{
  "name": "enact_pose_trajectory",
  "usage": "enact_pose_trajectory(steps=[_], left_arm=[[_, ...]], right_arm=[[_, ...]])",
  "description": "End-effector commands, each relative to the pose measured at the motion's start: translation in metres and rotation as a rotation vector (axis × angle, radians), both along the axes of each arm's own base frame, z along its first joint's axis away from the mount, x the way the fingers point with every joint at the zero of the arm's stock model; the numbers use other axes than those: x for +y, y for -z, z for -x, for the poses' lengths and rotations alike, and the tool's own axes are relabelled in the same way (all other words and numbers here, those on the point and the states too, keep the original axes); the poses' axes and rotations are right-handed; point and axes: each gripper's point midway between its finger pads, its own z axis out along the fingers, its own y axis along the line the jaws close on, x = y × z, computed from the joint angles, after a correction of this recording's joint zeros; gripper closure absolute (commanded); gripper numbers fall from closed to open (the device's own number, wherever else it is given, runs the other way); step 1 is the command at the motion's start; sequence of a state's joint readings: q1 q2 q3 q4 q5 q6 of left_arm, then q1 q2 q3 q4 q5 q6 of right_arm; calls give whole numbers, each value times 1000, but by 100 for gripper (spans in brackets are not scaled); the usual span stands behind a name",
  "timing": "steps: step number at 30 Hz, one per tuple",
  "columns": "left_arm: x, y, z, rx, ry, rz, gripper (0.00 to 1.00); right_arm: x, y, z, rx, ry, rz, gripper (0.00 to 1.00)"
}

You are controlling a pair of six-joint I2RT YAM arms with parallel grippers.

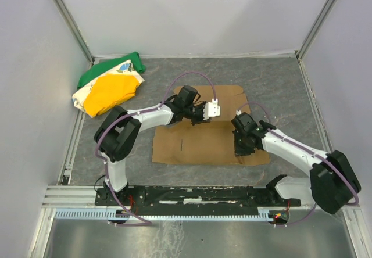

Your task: Fold the paper box

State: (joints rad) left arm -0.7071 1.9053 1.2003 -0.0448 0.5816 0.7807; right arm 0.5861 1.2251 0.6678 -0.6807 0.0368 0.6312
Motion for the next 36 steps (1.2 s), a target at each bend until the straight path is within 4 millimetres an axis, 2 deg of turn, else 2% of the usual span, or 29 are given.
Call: enact_pose_trajectory(steps=[1,6,7,9,12,14,16,19,23,26,28,29,31,33,34,36], left_arm=[[21,52,32,206,-36,-130,97],[22,46,23,178,-82,-128,97],[22,44,19,169,-98,-129,95],[23,38,11,164,-149,-130,86],[22,25,3,176,-221,-125,78],[23,16,-3,197,-292,-111,77],[25,6,-5,208,-347,-92,72],[28,-17,-1,204,-374,-47,70],[33,-56,-9,208,-512,68,67],[43,-87,-17,295,-706,183,53],[48,-104,-16,357,-805,254,27],[51,-115,-13,373,-822,283,21],[55,-136,-2,430,-849,350,21],[64,-152,13,496,-894,429,28],[70,-158,21,541,-929,476,35],[89,-161,42,646,-1025,538,64]], right_arm=[[19,-5,-22,-31,-53,-38,85],[19,-7,-27,-40,-21,-32,86],[19,-8,-28,-45,-15,-31,86],[18,-10,-29,-48,-9,-24,87],[16,-9,-30,-48,-6,-12,87],[16,-10,-31,-50,-2,-12,87],[16,-8,-30,-48,2,-10,87],[15,-6,-29,-44,5,-7,87],[15,-1,-27,-35,6,-10,87],[15,2,-27,-30,10,-11,88],[17,3,-27,-28,12,-16,88],[16,4,-27,-27,14,-15,88],[16,5,-26,-24,15,-14,88],[16,5,-27,-24,16,-12,88],[16,5,-27,-25,18,-13,88],[16,5,-26,-23,19,-15,88]])
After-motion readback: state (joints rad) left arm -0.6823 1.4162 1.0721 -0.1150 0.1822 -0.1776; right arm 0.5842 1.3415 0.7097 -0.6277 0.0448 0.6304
